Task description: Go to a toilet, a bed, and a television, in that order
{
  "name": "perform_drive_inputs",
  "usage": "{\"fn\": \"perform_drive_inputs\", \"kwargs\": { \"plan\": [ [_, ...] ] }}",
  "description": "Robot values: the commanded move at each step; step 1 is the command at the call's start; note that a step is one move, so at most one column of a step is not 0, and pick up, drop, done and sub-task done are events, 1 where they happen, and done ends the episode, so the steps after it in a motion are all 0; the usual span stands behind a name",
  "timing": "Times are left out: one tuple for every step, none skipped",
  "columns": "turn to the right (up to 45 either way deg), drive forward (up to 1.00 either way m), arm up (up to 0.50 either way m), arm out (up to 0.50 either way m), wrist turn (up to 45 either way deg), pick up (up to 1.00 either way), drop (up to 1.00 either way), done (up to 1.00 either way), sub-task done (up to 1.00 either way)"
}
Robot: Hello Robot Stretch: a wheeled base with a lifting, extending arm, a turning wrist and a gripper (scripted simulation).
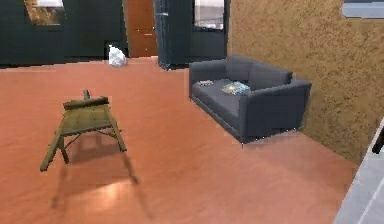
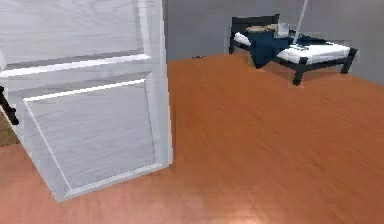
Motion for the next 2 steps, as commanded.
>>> {"fn": "perform_drive_inputs", "kwargs": {
  "plan": [
    [0.0,0.80,0.00,0.00,0.0,0.00,0.00,0.00,0.00],
    [-45.0,0.00,0.00,0.00,0.0,0.00,0.00,0.00,0.00]
  ]
}}
